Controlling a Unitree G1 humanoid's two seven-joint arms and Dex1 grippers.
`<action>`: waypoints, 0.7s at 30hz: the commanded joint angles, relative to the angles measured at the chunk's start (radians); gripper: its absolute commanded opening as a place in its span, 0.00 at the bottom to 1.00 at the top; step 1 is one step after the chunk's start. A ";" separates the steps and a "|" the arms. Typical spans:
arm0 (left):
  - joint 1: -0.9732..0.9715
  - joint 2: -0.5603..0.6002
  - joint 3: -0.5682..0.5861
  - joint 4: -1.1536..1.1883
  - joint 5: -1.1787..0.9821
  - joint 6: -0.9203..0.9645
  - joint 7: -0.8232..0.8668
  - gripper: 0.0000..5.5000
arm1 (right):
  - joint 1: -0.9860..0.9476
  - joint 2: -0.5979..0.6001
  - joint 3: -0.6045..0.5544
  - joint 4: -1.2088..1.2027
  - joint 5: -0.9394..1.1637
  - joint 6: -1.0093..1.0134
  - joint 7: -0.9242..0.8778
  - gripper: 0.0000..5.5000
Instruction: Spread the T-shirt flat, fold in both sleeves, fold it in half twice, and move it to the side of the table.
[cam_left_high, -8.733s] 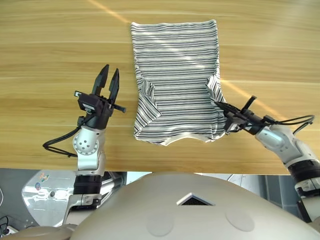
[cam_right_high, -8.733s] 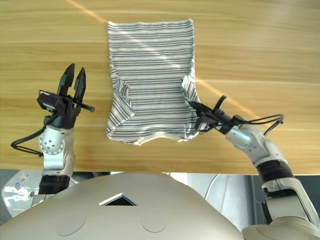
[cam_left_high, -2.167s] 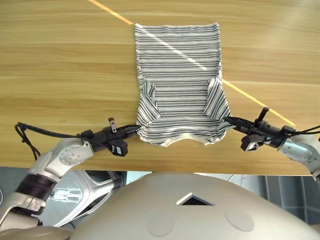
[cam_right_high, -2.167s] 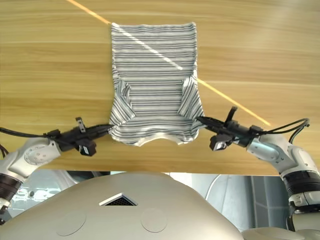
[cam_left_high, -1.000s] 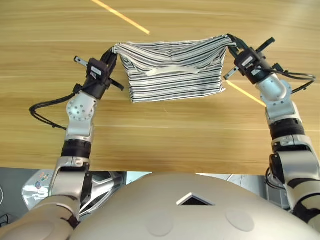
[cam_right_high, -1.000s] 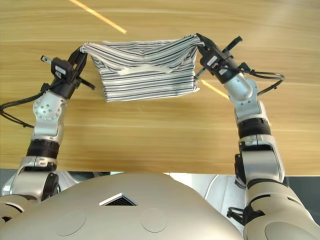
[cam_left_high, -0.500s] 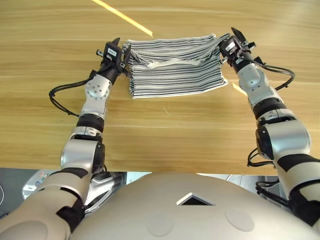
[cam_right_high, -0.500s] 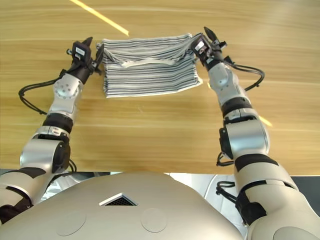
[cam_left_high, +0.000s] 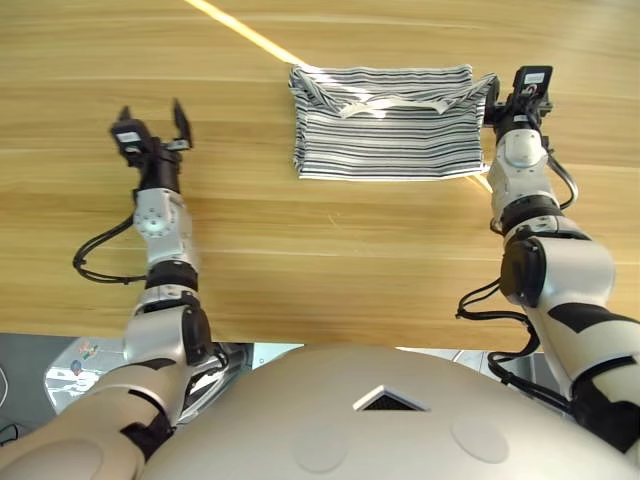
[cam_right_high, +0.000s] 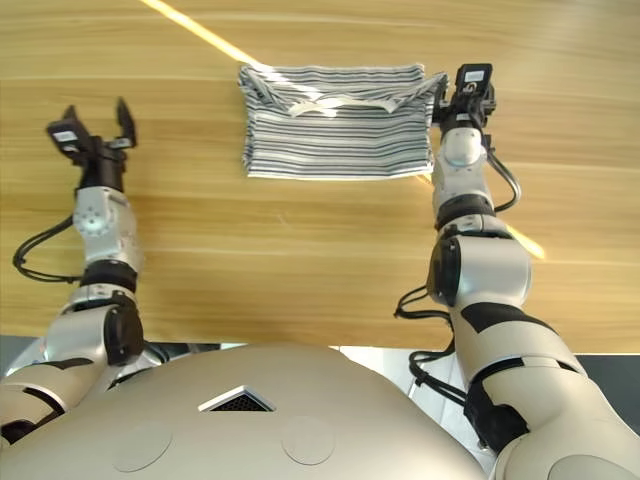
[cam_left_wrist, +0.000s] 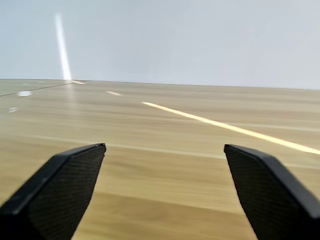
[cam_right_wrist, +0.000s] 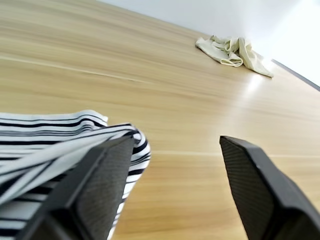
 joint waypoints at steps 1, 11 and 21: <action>0.077 -0.023 -0.158 -0.105 0.130 -0.059 -0.089 0.94 | 0.015 0.091 -0.060 -0.093 0.111 -0.009 0.096 0.57; -0.048 0.033 -0.238 -0.030 0.302 0.002 -0.041 0.95 | 0.298 0.170 0.118 -0.670 0.017 0.073 0.191 0.57; -0.483 0.053 -0.297 0.378 0.366 0.181 -0.151 0.95 | 0.296 0.138 0.063 -0.739 -0.051 0.001 0.004 0.57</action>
